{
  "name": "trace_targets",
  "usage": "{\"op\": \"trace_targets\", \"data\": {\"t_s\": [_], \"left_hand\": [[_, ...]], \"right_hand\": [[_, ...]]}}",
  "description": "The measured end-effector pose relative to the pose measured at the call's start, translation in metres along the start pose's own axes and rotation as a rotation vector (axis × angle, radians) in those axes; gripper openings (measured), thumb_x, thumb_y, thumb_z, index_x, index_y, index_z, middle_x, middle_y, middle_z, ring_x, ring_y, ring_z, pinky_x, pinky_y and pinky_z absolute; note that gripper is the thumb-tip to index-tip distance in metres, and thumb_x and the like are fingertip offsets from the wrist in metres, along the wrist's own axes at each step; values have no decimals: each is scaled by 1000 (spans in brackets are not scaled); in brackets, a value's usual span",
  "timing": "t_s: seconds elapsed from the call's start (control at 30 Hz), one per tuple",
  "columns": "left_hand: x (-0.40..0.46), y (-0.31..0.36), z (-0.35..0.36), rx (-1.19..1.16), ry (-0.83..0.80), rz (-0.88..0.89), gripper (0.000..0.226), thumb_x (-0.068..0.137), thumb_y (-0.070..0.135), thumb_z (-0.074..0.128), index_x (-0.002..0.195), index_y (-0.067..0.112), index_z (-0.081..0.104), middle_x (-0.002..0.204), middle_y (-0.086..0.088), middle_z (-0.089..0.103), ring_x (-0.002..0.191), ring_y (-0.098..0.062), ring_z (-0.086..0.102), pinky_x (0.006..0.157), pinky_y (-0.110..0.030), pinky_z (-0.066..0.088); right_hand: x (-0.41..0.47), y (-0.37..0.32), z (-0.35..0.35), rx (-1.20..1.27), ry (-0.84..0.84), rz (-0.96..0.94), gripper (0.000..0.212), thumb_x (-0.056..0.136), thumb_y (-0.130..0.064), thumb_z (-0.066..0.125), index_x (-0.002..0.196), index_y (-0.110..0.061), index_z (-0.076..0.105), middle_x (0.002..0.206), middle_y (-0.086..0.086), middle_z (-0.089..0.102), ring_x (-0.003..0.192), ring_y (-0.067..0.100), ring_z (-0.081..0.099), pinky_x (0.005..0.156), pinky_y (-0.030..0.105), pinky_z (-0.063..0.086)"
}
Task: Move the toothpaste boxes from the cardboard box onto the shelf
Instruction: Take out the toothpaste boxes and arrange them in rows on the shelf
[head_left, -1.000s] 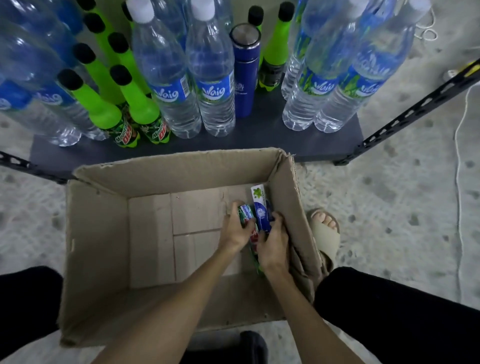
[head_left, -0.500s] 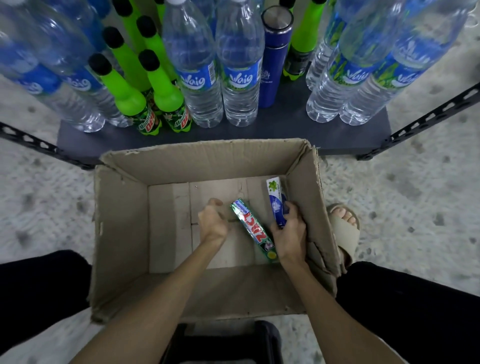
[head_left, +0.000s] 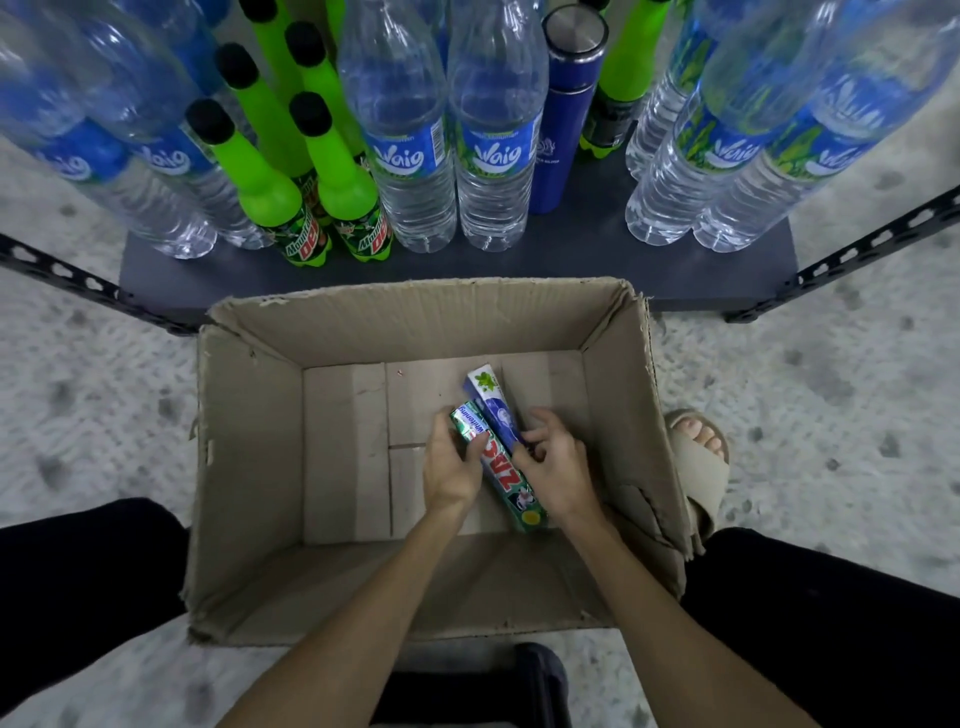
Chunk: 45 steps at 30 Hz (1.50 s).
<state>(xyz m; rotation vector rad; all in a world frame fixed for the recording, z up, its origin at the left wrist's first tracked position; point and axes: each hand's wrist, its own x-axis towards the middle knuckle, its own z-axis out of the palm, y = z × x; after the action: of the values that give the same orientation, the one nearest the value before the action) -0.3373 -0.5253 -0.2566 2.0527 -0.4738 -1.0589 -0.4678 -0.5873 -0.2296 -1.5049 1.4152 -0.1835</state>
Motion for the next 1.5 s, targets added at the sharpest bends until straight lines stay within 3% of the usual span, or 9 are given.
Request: {"op": "trace_targets", "data": {"t_s": [0.2, 0.4, 0.5, 0.6, 0.77, 1.03, 1.27, 1.4, 1.5], "left_hand": [[12, -14, -36, -80, -19, -38, 40, 92, 6, 70, 121, 17, 45, 112, -6, 66, 89, 1, 68, 70, -17, 55], [11, -44, -66, 34, -19, -24, 53, 82, 42, 80, 114, 20, 44, 119, -11, 62, 105, -14, 66, 84, -29, 58], [9, -44, -67, 115, 45, -2, 49, 82, 36, 82, 108, 15, 46, 113, -7, 58, 105, -17, 59, 86, -31, 51], [8, -36, -66, 188, 120, 53, 51, 78, 40, 84, 102, 13, 48, 102, 1, 58, 97, -15, 57, 81, -35, 50], [13, -25, -68, 316, 180, 31, 57, 72, 53, 83, 96, 21, 42, 98, 2, 61, 92, -17, 62, 81, -48, 57], [19, -7, -69, 961, 186, 41, 77, 76, 78, 62, 113, 12, 50, 117, -11, 65, 110, -28, 60, 96, -43, 41], [21, -14, -76, 1065, 171, 103, 71, 84, 80, 47, 110, 14, 50, 115, -14, 65, 108, -32, 59, 92, -46, 41], [27, -33, -98, 850, -120, 355, 75, 79, 76, 60, 135, 28, 45, 130, -3, 43, 118, -21, 42, 99, -39, 39], [32, -46, -115, 952, -355, 522, 91, 72, 68, 75, 149, 37, 35, 152, -1, 30, 134, -21, 32, 103, -43, 37]], "right_hand": [[9, -10, 20, 17, -116, -7, 49, 98, -19, 64, 145, -19, 49, 112, -3, 70, 91, 3, 65, 81, 26, 58], [23, -6, 24, -26, -148, -38, 40, 102, -21, 58, 141, -24, 50, 118, -1, 69, 107, 12, 67, 88, 35, 61], [26, -1, 17, -80, -31, -30, 38, 101, -15, 58, 138, -21, 54, 124, 0, 68, 116, 17, 64, 94, 35, 56], [25, 4, 14, -289, 24, -95, 46, 96, -27, 66, 140, -25, 53, 133, -4, 65, 126, 21, 52, 106, 49, 43], [17, 3, 18, -501, -33, -138, 77, 86, -56, 70, 151, -29, 38, 148, -2, 50, 135, 20, 41, 111, 43, 33], [17, -3, 32, -781, 13, -175, 82, 87, -55, 69, 151, -19, 34, 145, 8, 53, 132, 25, 47, 107, 41, 35], [18, 5, 28, -780, 168, -246, 67, 82, -40, 78, 138, -13, 55, 126, 10, 65, 111, 28, 57, 89, 42, 45], [23, 10, 24, -792, 195, -282, 79, 74, -39, 84, 142, -15, 53, 124, 11, 65, 107, 28, 55, 84, 41, 45], [26, 17, 23, -874, 141, -277, 94, 71, -48, 84, 151, -19, 44, 125, 16, 63, 107, 31, 56, 86, 43, 46]]}}
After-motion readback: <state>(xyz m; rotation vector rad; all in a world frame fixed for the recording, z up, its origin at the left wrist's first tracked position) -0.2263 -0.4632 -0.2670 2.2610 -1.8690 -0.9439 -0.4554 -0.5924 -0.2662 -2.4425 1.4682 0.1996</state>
